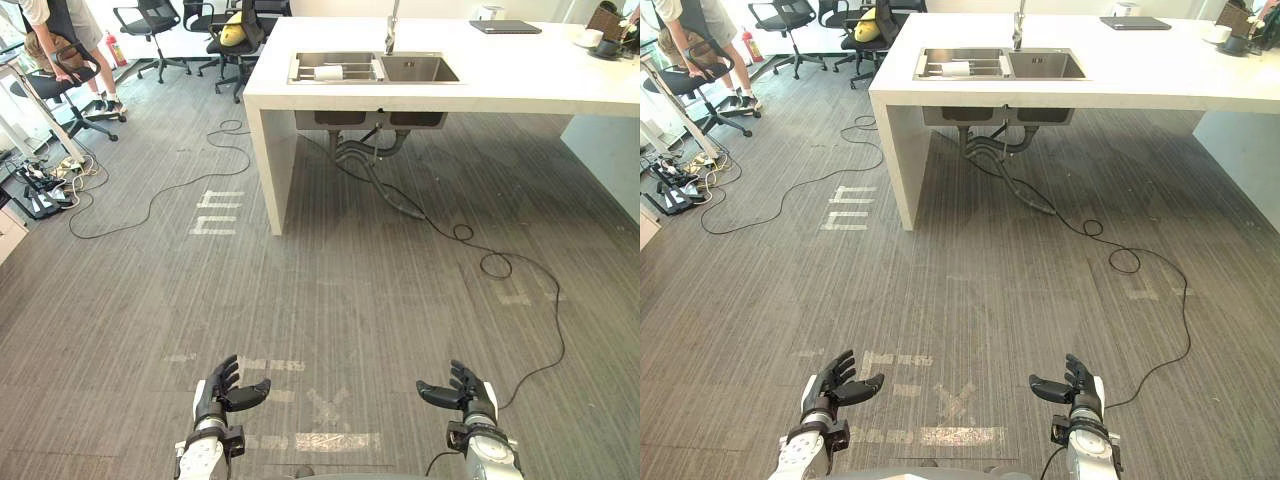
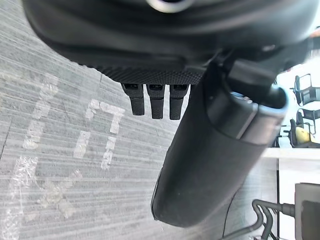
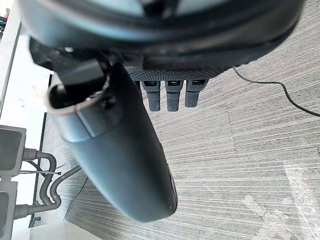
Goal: Walk over to the sink, pick up the cup, carry it to the dishwasher, place the cup inside the dishwasher, then close the dishwasher door
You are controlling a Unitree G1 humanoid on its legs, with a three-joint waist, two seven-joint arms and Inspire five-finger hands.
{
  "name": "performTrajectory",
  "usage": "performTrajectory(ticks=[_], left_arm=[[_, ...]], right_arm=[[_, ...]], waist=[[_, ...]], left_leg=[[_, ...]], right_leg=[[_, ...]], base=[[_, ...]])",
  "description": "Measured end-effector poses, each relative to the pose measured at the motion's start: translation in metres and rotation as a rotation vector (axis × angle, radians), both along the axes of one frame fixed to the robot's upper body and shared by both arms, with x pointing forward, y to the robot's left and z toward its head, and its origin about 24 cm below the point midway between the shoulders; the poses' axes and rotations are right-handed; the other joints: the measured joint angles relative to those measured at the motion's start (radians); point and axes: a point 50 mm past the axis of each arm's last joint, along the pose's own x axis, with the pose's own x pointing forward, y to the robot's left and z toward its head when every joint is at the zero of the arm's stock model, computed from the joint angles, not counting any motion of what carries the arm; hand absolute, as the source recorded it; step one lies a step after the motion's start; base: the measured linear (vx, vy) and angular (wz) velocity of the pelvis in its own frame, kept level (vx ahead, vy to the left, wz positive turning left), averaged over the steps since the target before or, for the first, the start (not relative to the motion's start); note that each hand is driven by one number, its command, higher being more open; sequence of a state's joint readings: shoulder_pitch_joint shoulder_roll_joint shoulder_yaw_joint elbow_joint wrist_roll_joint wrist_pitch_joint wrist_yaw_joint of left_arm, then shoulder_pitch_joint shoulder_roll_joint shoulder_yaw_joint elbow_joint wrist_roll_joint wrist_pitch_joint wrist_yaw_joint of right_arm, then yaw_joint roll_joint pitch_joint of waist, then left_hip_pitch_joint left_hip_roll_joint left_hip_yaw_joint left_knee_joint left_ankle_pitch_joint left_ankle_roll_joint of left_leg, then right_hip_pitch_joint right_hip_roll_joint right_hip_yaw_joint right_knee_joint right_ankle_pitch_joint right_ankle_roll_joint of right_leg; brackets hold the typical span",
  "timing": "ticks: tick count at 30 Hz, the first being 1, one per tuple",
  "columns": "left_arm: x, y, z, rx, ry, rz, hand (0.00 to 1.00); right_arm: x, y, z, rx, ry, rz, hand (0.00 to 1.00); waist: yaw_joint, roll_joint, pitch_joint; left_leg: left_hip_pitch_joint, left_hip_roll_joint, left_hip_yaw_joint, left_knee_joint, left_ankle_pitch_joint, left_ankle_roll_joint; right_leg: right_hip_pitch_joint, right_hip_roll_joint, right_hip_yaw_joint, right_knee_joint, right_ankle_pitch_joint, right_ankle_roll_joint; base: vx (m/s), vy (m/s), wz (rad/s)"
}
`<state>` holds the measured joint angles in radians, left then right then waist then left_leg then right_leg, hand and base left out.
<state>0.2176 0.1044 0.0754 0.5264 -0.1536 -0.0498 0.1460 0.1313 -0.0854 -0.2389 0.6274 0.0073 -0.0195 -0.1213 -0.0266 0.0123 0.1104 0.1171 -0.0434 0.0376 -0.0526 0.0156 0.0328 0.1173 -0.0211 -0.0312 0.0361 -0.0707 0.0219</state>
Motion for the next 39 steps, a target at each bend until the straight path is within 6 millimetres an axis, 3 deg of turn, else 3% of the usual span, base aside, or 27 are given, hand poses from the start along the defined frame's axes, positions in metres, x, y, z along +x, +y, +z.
performTrajectory(ticks=[11,30,35,39], left_arm=[[-0.02,0.01,-0.013,-0.002,0.09,0.066,0.9],[-0.018,0.008,-0.01,-0.015,0.07,0.072,0.9],[-0.012,0.009,-0.005,-0.018,0.032,0.074,0.9],[-0.007,0.005,0.001,-0.039,-0.008,0.085,0.9]], right_arm=[[-0.006,-0.006,-0.004,-0.001,0.026,-0.043,0.9],[-0.006,-0.005,-0.004,0.008,0.028,-0.054,0.9],[-0.001,-0.006,-0.002,0.004,0.014,-0.064,0.9],[0.004,-0.014,0.004,-0.014,-0.018,-0.118,0.9]], waist=[[0.001,0.0,0.0],[0.011,0.009,0.0],[0.016,0.02,0.005],[0.028,0.044,0.014]], left_leg=[[0.007,0.001,0.012,-0.017,0.0,0.0],[-0.04,0.002,0.035,-0.026,-0.005,0.0],[-0.083,0.003,0.063,0.037,-0.052,0.005],[-0.153,0.011,0.1,0.151,-0.136,0.011]], right_leg=[[0.002,0.001,0.009,-0.015,0.002,-0.001],[-0.05,0.004,0.029,-0.024,0.006,-0.008],[-0.076,0.004,0.058,-0.019,0.006,-0.007],[-0.129,0.004,0.095,0.033,-0.021,0.006]], base=[[-0.01,-0.035,-0.03],[0.0,-0.028,-0.03],[0.03,-0.002,-0.18],[0.05,0.031,-0.29]])
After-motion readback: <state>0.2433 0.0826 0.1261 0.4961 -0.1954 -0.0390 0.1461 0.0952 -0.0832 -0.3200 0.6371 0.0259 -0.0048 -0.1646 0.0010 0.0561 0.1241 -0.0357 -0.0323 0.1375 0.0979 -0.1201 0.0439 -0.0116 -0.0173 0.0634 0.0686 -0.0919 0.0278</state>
